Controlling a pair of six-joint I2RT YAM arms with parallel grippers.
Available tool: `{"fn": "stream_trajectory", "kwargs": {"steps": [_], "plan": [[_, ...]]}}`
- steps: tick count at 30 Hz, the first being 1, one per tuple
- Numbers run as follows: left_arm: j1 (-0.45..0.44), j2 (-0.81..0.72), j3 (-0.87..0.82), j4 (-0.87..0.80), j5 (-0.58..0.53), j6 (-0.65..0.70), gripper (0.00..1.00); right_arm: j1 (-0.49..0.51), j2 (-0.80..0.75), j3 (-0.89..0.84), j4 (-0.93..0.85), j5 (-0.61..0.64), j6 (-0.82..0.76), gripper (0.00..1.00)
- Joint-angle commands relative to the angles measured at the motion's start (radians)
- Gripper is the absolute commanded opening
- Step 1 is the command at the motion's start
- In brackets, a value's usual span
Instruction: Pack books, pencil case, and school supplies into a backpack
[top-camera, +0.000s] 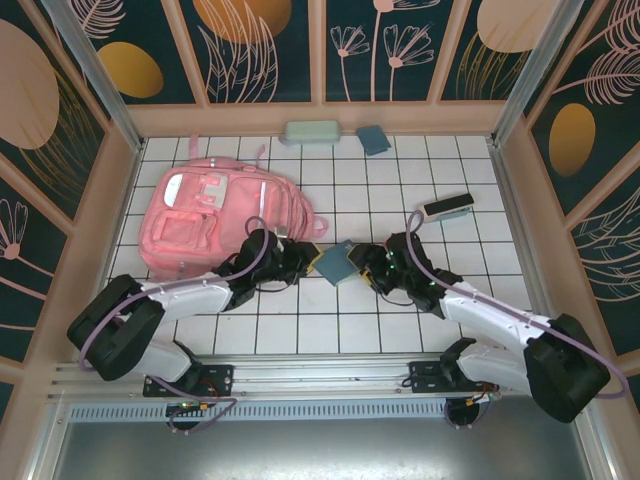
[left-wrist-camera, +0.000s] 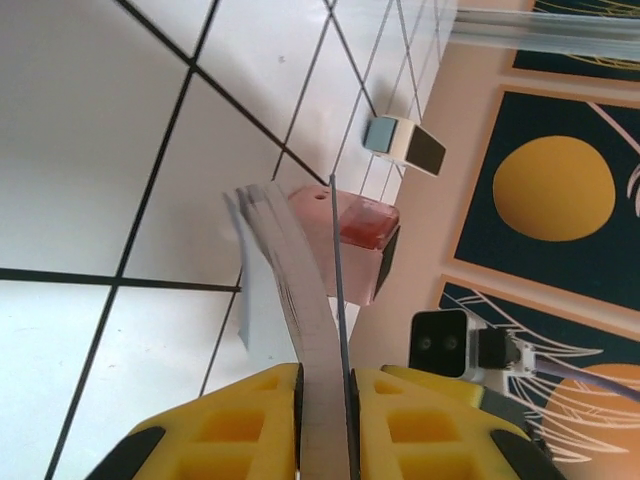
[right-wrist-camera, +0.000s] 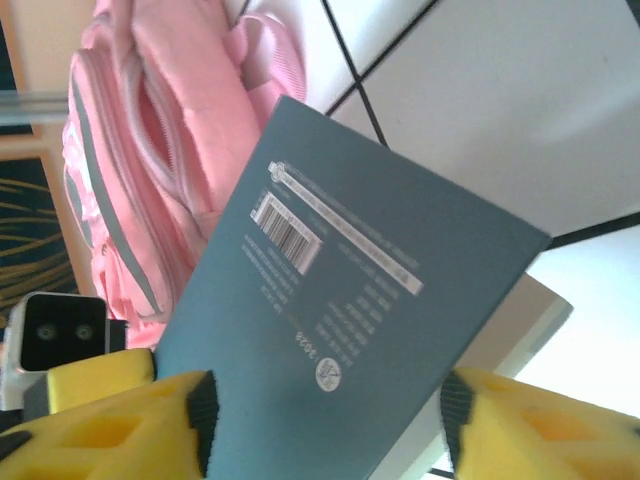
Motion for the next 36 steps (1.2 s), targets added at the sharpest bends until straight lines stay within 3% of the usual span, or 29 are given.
{"fn": "stream_trajectory", "kwargs": {"steps": [1, 6, 9, 14, 16, 19, 20, 21, 27, 36], "plan": [[-0.005, -0.088, 0.076, -0.089, -0.035, 0.114, 0.00, 0.025, -0.078, 0.095, -0.178, 0.121, -0.120, 0.67], [-0.003, -0.202, 0.206, -0.330, -0.103, 0.348, 0.00, 0.027, -0.081, 0.253, -0.368, 0.224, -0.302, 0.69], [0.000, -0.245, 0.285, -0.474, -0.159, 0.486, 0.00, 0.026, -0.074, 0.299, -0.383, 0.240, -0.413, 0.70], [0.023, -0.277, 0.366, -0.589, -0.153, 0.634, 0.00, -0.030, -0.050, 0.350, -0.348, 0.089, -0.597, 0.76], [0.034, -0.280, 0.397, -0.609, -0.120, 0.679, 0.00, -0.086, -0.046, 0.356, -0.307, -0.066, -0.651, 0.80], [0.052, -0.285, 0.412, -0.594, -0.041, 0.721, 0.00, -0.185, -0.032, 0.349, -0.237, -0.295, -0.668, 0.83], [0.060, -0.286, 0.412, -0.584, -0.010, 0.731, 0.00, -0.215, -0.033, 0.337, -0.202, -0.362, -0.659, 0.96], [0.068, -0.288, 0.412, -0.565, 0.024, 0.737, 0.00, -0.244, -0.036, 0.323, -0.157, -0.430, -0.645, 0.99], [0.090, -0.298, 0.412, -0.412, 0.228, 0.689, 0.00, -0.297, 0.011, 0.243, 0.138, -0.749, -0.503, 0.99], [0.093, -0.336, 0.383, -0.207, 0.362, 0.592, 0.00, -0.298, 0.090, 0.230, 0.140, -0.761, -0.492, 0.95]]}}
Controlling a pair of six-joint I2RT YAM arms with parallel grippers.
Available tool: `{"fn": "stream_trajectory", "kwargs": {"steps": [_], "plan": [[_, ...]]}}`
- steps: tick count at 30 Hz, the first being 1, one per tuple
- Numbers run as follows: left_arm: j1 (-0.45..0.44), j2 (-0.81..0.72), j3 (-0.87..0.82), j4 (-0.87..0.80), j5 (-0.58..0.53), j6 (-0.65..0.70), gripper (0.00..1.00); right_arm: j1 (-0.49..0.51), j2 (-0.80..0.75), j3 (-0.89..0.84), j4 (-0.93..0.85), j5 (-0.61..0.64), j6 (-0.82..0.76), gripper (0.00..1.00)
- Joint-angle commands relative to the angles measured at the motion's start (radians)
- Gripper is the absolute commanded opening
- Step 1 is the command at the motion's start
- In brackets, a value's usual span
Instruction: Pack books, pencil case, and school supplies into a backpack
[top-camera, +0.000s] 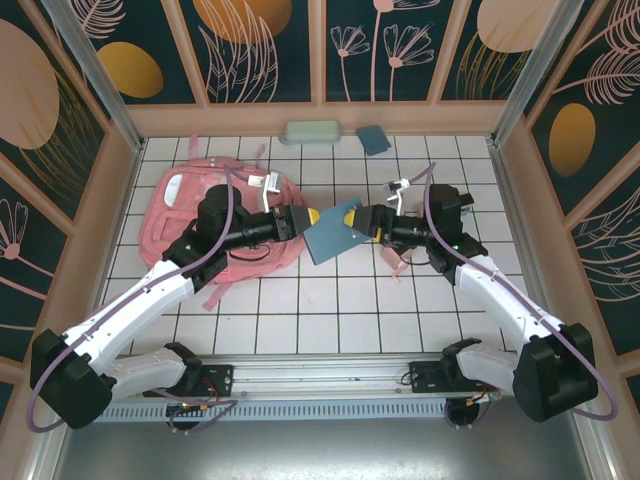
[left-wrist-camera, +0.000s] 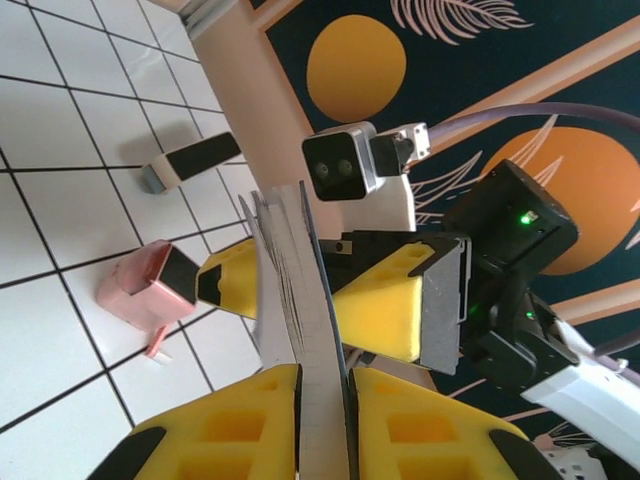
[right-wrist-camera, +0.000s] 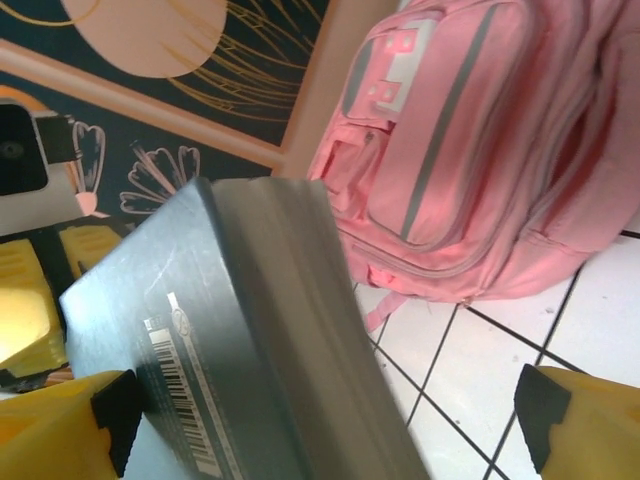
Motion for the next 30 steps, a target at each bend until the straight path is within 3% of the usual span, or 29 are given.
{"fn": "stream_trajectory", "kwargs": {"steps": [1, 4, 8, 22, 23, 25, 27, 30], "plan": [[-0.004, -0.054, 0.010, 0.214, 0.108, -0.040, 0.00, 0.001, 0.047, -0.042, 0.105, -0.080, 0.057, 0.95], [-0.001, -0.045, 0.004, 0.204, 0.112, -0.026, 0.00, 0.010, 0.061, -0.100, 0.323, -0.156, 0.193, 0.92], [0.003, -0.030, 0.010, 0.113, 0.069, 0.048, 0.00, 0.026, 0.038, -0.103, 0.356, -0.150, 0.240, 0.83], [0.041, 0.027, -0.002, -0.010, -0.035, 0.161, 0.00, -0.001, -0.033, -0.132, 0.201, -0.039, 0.199, 0.10], [0.041, 0.032, 0.009, -0.054, -0.077, 0.177, 0.05, -0.009, -0.034, -0.127, 0.167, -0.017, 0.184, 0.01], [0.043, 0.046, 0.039, -0.151, -0.167, 0.215, 0.39, -0.027, -0.041, -0.115, 0.088, 0.048, 0.143, 0.00], [0.042, 0.073, 0.096, -0.291, -0.309, 0.267, 0.63, -0.039, -0.054, -0.085, -0.055, 0.186, 0.079, 0.00], [0.044, 0.154, 0.194, -0.474, -0.522, 0.335, 0.74, -0.040, -0.063, -0.062, -0.168, 0.316, 0.018, 0.00]]}}
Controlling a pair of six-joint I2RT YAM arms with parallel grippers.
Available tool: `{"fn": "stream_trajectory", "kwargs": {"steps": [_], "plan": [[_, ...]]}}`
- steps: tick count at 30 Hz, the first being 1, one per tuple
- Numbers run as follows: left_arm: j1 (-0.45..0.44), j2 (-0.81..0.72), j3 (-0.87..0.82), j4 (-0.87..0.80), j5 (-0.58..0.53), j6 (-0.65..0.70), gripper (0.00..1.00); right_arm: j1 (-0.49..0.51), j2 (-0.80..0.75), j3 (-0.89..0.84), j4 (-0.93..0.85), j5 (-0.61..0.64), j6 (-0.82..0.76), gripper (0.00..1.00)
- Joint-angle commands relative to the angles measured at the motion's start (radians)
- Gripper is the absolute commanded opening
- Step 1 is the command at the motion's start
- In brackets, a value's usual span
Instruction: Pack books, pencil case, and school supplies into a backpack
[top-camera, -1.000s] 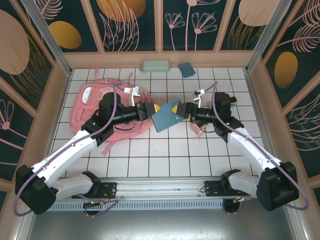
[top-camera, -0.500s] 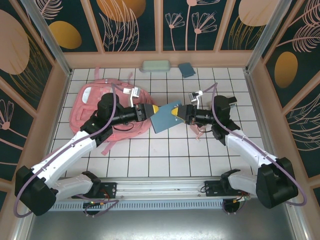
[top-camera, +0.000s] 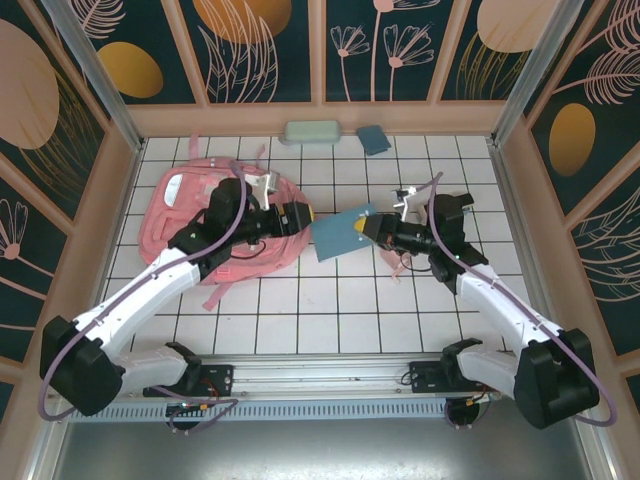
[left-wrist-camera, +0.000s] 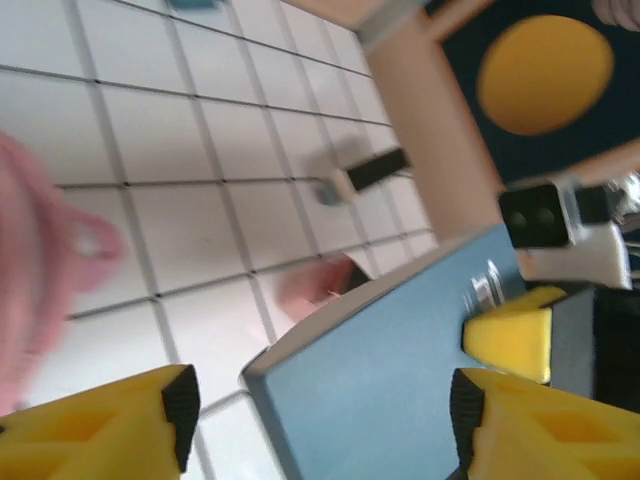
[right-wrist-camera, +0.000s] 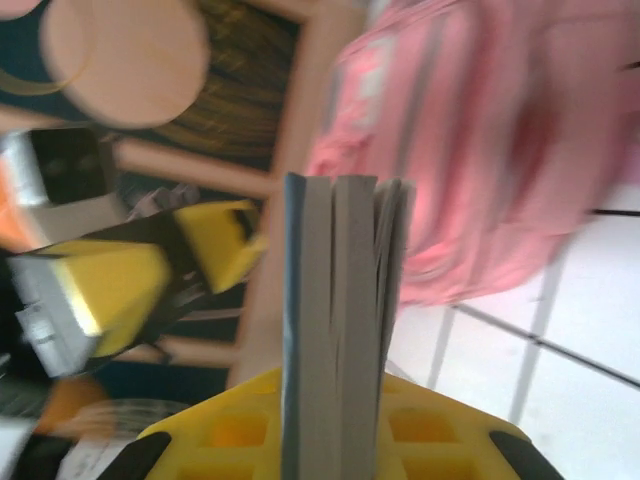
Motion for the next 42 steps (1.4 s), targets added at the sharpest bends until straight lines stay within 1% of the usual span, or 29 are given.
{"fn": "stream_trajectory", "kwargs": {"steps": [1, 3, 5, 9, 12, 18, 20, 22, 24, 27, 28, 31, 32, 35, 37, 38, 39, 42], "plan": [[0.006, 0.070, 0.119, -0.222, -0.293, 0.133, 0.75, -0.009, -0.019, 0.039, -0.203, 0.214, -0.100, 0.00], [0.016, 0.123, 0.151, -0.257, -0.364, 0.151, 0.77, -0.009, -0.020, 0.031, -0.206, 0.224, -0.104, 0.00], [0.033, 0.172, 0.174, -0.269, -0.391, 0.178, 0.78, -0.010, -0.023, 0.024, -0.209, 0.236, -0.105, 0.00], [0.085, 0.295, 0.213, -0.295, -0.418, 0.217, 0.77, -0.010, -0.026, 0.015, -0.215, 0.271, -0.102, 0.00], [0.112, 0.372, 0.225, -0.295, -0.423, 0.239, 0.76, -0.010, -0.015, 0.017, -0.213, 0.260, -0.108, 0.00], [0.117, 0.490, 0.245, -0.275, -0.431, 0.254, 0.70, -0.010, 0.020, 0.012, -0.194, 0.242, -0.111, 0.00], [0.117, 0.526, 0.257, -0.275, -0.445, 0.259, 0.70, -0.012, 0.033, 0.009, -0.183, 0.230, -0.109, 0.00], [0.117, 0.557, 0.275, -0.281, -0.467, 0.266, 0.72, -0.012, 0.039, 0.006, -0.177, 0.226, -0.109, 0.00], [0.117, 0.591, 0.302, -0.297, -0.511, 0.271, 0.73, -0.011, 0.046, 0.001, -0.172, 0.222, -0.109, 0.00], [0.117, 0.664, 0.374, -0.377, -0.608, 0.247, 0.65, -0.012, 0.051, -0.005, -0.163, 0.213, -0.107, 0.00], [0.117, 0.689, 0.397, -0.400, -0.622, 0.247, 0.63, -0.012, 0.052, -0.005, -0.163, 0.213, -0.107, 0.00], [0.117, 0.749, 0.429, -0.426, -0.604, 0.250, 0.54, -0.013, 0.063, -0.005, -0.161, 0.209, -0.109, 0.00], [0.117, 0.758, 0.427, -0.421, -0.574, 0.251, 0.47, -0.016, 0.066, -0.004, -0.161, 0.209, -0.111, 0.00], [0.117, 0.751, 0.400, -0.382, -0.502, 0.247, 0.24, -0.021, 0.072, -0.002, -0.161, 0.206, -0.113, 0.00], [0.117, 0.732, 0.371, -0.353, -0.497, 0.238, 0.08, -0.025, 0.073, 0.002, -0.161, 0.202, -0.113, 0.00], [0.117, 0.718, 0.360, -0.343, -0.486, 0.246, 0.02, -0.029, 0.072, 0.005, -0.162, 0.201, -0.113, 0.00], [0.117, 0.703, 0.354, -0.339, -0.484, 0.255, 0.00, -0.029, 0.069, 0.008, -0.162, 0.199, -0.114, 0.00], [0.117, 0.630, 0.337, -0.321, -0.469, 0.301, 0.00, -0.034, 0.048, 0.015, -0.158, 0.206, -0.118, 0.00]]}}
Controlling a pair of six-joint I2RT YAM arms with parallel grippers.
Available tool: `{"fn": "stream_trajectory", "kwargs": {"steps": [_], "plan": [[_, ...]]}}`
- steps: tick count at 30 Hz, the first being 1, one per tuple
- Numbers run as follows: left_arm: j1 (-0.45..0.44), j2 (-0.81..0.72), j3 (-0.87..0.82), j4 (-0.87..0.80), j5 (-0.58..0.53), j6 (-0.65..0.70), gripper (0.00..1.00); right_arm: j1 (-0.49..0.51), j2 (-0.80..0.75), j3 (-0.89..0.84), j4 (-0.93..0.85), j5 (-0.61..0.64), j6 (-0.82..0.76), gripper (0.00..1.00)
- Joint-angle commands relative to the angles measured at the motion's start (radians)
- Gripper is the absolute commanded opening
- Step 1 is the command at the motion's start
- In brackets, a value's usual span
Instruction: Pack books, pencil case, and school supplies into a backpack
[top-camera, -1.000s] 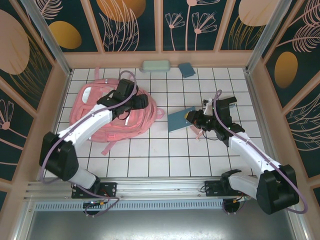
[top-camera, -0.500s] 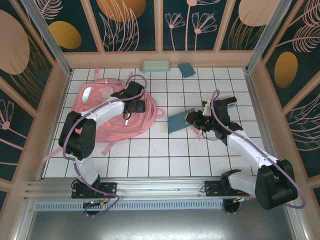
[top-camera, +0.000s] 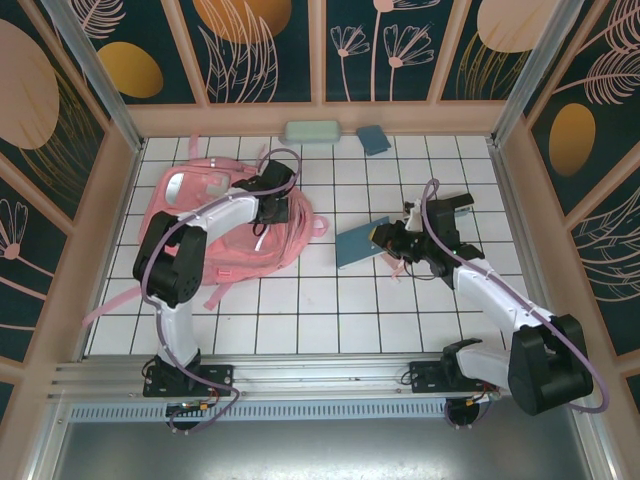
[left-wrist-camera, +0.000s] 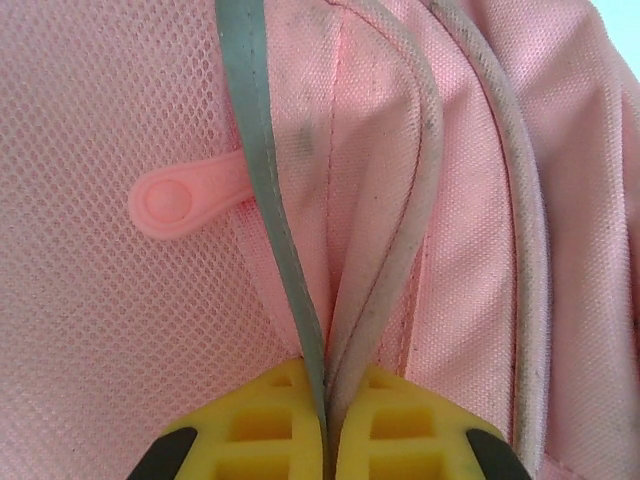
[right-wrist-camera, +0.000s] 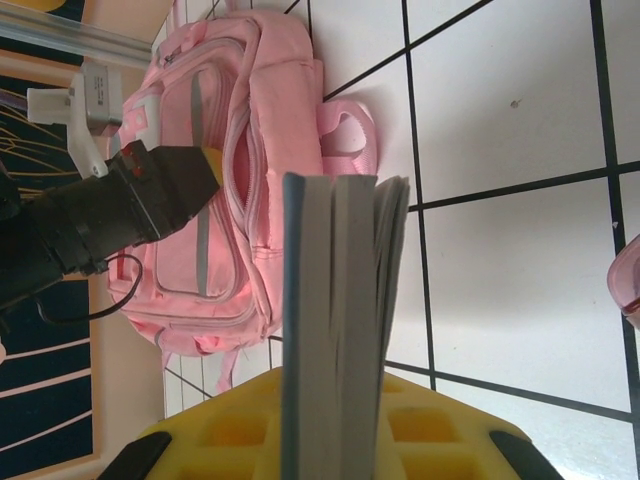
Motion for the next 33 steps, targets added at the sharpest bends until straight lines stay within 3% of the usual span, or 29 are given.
{"fn": "stream_trajectory", "kwargs": {"steps": [1, 5, 14, 19, 26, 33], "plan": [[0.005, -0.092, -0.029, -0.004, 0.050, 0.052, 0.00, -0.010, -0.032, 0.020, 0.051, -0.010, -0.024, 0.00], [0.005, -0.186, 0.002, -0.038, 0.087, 0.110, 0.00, -0.011, -0.055, 0.037, 0.059, 0.027, -0.021, 0.00], [0.022, -0.360, 0.104, -0.114, 0.306, 0.185, 0.00, -0.014, 0.017, 0.093, 0.150, 0.015, 0.063, 0.00], [0.121, -0.453, 0.118, -0.080, 0.523, 0.112, 0.00, 0.003, 0.073, 0.130, 0.237, -0.033, 0.123, 0.00], [0.230, -0.502, 0.086, 0.028, 0.791, -0.018, 0.00, 0.155, 0.191, 0.259, 0.260, 0.028, 0.143, 0.00], [0.297, -0.537, 0.016, 0.172, 0.935, -0.150, 0.00, 0.263, 0.382, 0.375, 0.366, 0.111, 0.288, 0.00]]}}
